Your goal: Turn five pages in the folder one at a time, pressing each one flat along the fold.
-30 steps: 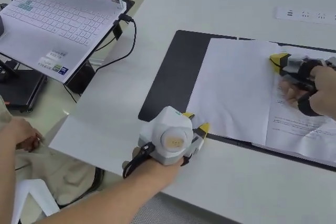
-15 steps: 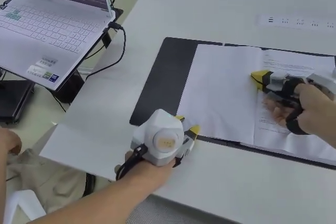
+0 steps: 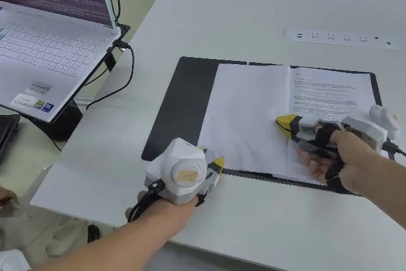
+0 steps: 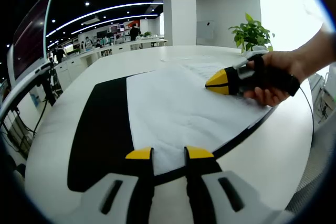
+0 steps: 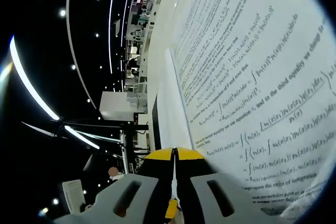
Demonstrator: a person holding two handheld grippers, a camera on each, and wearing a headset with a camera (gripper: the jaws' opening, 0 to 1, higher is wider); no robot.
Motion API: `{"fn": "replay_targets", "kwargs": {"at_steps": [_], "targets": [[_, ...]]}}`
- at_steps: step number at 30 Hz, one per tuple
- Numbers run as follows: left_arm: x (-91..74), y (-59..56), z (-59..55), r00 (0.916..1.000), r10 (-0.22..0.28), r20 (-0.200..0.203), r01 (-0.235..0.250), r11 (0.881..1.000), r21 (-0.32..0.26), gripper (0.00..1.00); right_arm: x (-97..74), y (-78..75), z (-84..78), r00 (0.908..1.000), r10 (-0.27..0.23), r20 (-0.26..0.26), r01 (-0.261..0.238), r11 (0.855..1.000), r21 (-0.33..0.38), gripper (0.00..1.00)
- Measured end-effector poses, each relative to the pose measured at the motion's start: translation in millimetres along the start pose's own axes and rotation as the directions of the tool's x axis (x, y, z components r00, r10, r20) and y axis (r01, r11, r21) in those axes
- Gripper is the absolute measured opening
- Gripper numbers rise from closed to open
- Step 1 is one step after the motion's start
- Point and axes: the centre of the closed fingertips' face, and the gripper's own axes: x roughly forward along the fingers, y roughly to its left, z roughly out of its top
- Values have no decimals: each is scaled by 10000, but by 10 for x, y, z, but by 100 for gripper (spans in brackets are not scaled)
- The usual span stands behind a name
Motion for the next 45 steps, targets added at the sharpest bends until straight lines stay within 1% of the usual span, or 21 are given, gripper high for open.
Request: {"fn": "replay_targets", "kwargs": {"at_steps": [10, 16, 22, 26, 27, 31, 35, 37, 39, 40, 41, 42, 43, 44, 45], "targets": [[-16, -14, 12, 10000, 10, 38, -10, 10000, 1, 21, -237, -91, -321, 9995, -186, -247, 183, 9998, -120, 0], [-17, -17, 14, 10000, 18, 42, -18, 10000, 46, 21, -388, -133, -560, 9988, -127, -467, 133, 9998, 118, 0], [-23, -20, 17, 10000, 10, 53, -10, 10000, 88, 21, -526, -175, -749, 9976, -31, -689, 62, 9990, 441, 0], [-25, -24, 18, 10000, 5, 27, -5, 9999, 137, 21, -599, -184, -831, 9968, -31, -798, 73, 9986, 520, 0], [-24, -25, 17, 10000, -1, 5, 1, 9999, 167, 21, -617, -200, -859, 9960, -53, -892, 108, 9981, 608, 0], [-22, -21, 14, 10000, -18, -64, 20, 9997, 234, 21, -689, -212, -928, 9958, -64, -916, 136, 9968, 782, 0], [-22, -20, 14, 9999, -3, -135, 5, 9999, 162, 21, -799, -152, -990, 9962, 90, -868, -18, 9965, 831, 0], [-25, -18, 20, 9998, 55, -202, -55, 10000, -3, 21, -880, -70, -1001, 9968, 246, -761, -188, 9968, 772, 0], [-8, -10, 24, 9992, 103, -380, -111, 9997, -206, 21, -978, 25, -998, 9973, 403, -609, -374, 9981, 484, 0], [-4, -18, 35, 9987, 35, -514, -49, 9996, -262, 22, -1028, 59, -999, 9978, 413, -527, -393, 9985, 378, 0], [-9, -56, 33, 9978, -131, -645, 92, 9982, -593, 25, -1101, 81, -992, 9989, 271, -389, -263, 9994, 212, 0], [-10, -116, 44, 9959, -392, -814, 310, 9946, -993, 30, -1154, 91, -978, 9994, 166, -289, -172, 9997, -197, 0], [-22, -136, 49, 9945, -461, -944, 369, 9946, -975, 34, -1234, 134, -960, 9999, 134, -109, -139, 9990, -419, 0], [-39, -147, 66, 9938, -457, -1009, 377, 9961, -799, 36, -1292, 155, -957, 10000, 61, -31, -63, 9989, -464, 0], [-72, -172, 92, 9935, -497, -1025, 435, 9972, -610, 35, -1352, 165, -946, 10000, -46, 81, 51, 9977, -682, 0]]}}
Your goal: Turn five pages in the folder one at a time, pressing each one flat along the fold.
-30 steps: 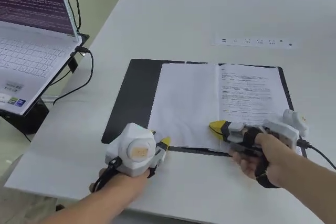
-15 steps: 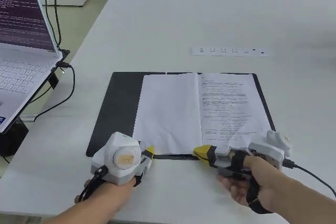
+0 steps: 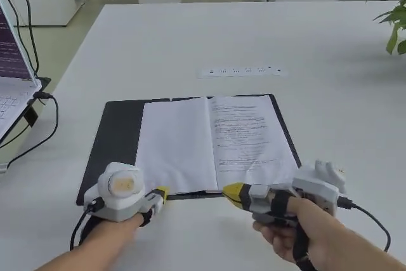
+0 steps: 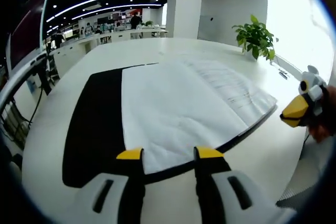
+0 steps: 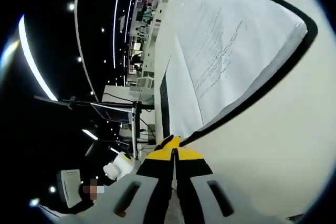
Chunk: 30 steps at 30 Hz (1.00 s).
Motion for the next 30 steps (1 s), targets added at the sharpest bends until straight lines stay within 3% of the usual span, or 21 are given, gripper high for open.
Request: {"fn": "replay_targets", "kwargs": {"at_steps": [2, 3, 6, 8, 10, 12, 14, 15, 16, 17, 19, 22, 23, 26, 29, 30], "targets": [[-106, -77, 82, 9998, -154, 98, 151, 9996, 242, 29, -212, 31, 55, 9983, -378, 451, 407, 9970, -658, 0], [-186, -137, 165, 9988, -336, 346, 329, 9992, 228, 28, -288, 41, 90, 9963, -480, 720, 541, 9949, -855, 0], [-386, -249, 315, 9955, -669, 664, 677, 9977, -96, 30, -575, 46, 234, 9821, -970, 1616, 1245, 9775, -1701, 0], [-521, -278, 366, 9957, -669, 639, 704, 9960, -549, 31, -778, 67, 325, 9660, -1342, 2211, 1927, 9435, -2694, 0], [-672, -291, 448, 9933, -618, 981, 715, 9925, -993, 30, -961, 56, 388, 9515, -1740, 2536, 2562, 9045, -3408, 0], [-795, -285, 472, 9924, -524, 1111, 650, 9914, -1138, 29, -1081, 115, 480, 9380, -1652, 3049, 2803, 8789, -3860, 0], [-910, -277, 487, 9917, -407, 1222, 553, 9914, -1184, 31, -1197, 182, 527, 9304, -1662, 3267, 2958, 8668, -4014, 0], [-957, -272, 496, 9910, -344, 1290, 504, 9912, -1223, 32, -1260, 189, 559, 9243, -1749, 3393, 3194, 8411, -4364, 2], [-1001, -258, 511, 9898, -238, 1401, 424, 9904, -1312, 33, -1304, 176, 580, 9175, -1889, 3499, 3418, 8242, -4514, 4], [-1059, -238, 523, 9886, -98, 1503, 304, 9903, -1358, 34, -1363, 164, 607, 9087, -2000, 3664, 3688, 7957, -4804, 6], [-1138, -213, 525, 9879, 54, 1551, 167, 9899, -1410, 37, -1438, 140, 618, 8967, -2165, 3862, 4008, 7676, -5002, 10], [-1223, -195, 524, 9856, 223, 1678, 14, 9902, -1396, 46, -1494, 96, 609, 8858, -2269, 4048, 4245, 7487, -5092, 17], [-1241, -201, 520, 9856, 241, 1675, -10, 9906, -1366, 49, -1506, 76, 607, 8834, -2330, 4066, 4297, 7490, -5043, 20], [-1268, -204, 491, 9862, 308, 1629, -110, 9926, -1211, 59, -1536, 9, 586, 8759, -2509, 4121, 4526, 7232, -5217, 30], [-1263, -221, 470, 9885, 255, 1488, -78, 9930, -1180, 67, -1543, -66, 549, 8752, -2781, 3959, 4637, 7158, -5221, 40], [-1256, -223, 459, 9891, 250, 1453, -73, 9927, -1208, 70, -1544, -78, 542, 8750, -2792, 3955, 4661, 7066, -5324, 44]]}}
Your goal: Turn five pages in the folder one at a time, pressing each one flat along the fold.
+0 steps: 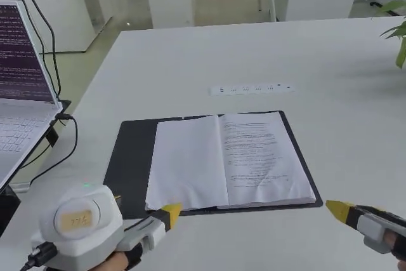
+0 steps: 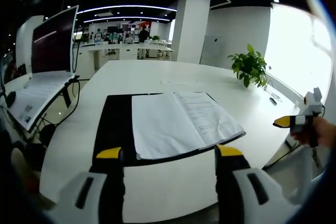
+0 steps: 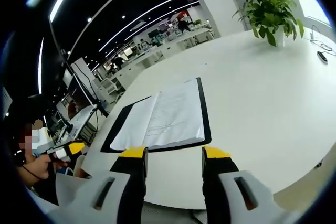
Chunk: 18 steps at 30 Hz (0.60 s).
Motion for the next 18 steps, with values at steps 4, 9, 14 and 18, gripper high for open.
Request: {"fn": "replay_targets", "kwargs": {"at_steps": [4, 9, 14, 18], "targets": [[-16, -30, -27, 10000, 55, -46, -56, 9998, -169, 92, -31, -27, 51, 9992, -254, 301, 270, 9982, -539, 64], [-126, -41, 45, 9993, 261, 265, -264, 9996, 109, 99, -68, 39, 155, 9984, -96, 555, 177, 9888, -1485, 80], [-251, -63, 170, 9954, 345, 892, -412, 9964, 738, 99, -90, 195, 298, 9939, 355, 1046, -38, 9572, -2894, 92], [-350, -116, 236, 9919, 139, 1266, -297, 9919, 1235, 99, -116, 393, 420, 9789, 1280, 1595, -664, 9366, -3442, 97]]}}
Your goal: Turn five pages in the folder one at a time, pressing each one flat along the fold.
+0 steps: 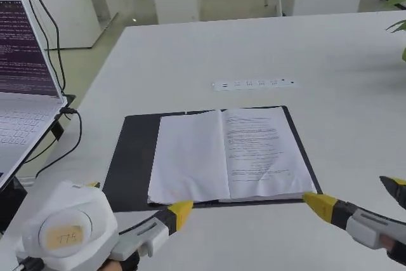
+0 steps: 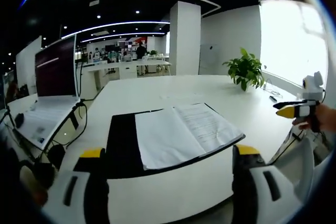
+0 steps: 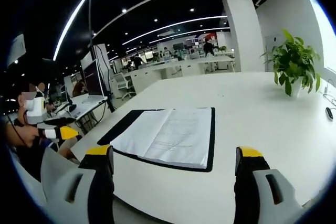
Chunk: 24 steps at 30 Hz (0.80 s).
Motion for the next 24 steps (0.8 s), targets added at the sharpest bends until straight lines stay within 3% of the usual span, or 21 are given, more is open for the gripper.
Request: {"fn": "replay_targets", "kwargs": {"at_steps": [2, 5, 15, 24], "targets": [[-46, -17, 57, 9994, -129, 329, 124, 9998, 144, 99, 1, 68, 55, 9992, 257, 318, -240, 9983, -534, 100], [-86, 3, 52, 9991, -210, 371, 213, 9997, -86, 99, -13, 199, 57, 9963, 784, 350, -759, 9948, -672, 100], [-115, 95, -154, 9994, -56, -350, 58, 10000, 68, 99, -19, 188, -85, 9975, 703, -26, -703, 9973, -231, 100], [19, 10, -147, 9980, -340, -531, 344, 9994, 60, 99, -40, 196, -119, 9975, 708, -44, -709, 9974, -89, 100]]}}
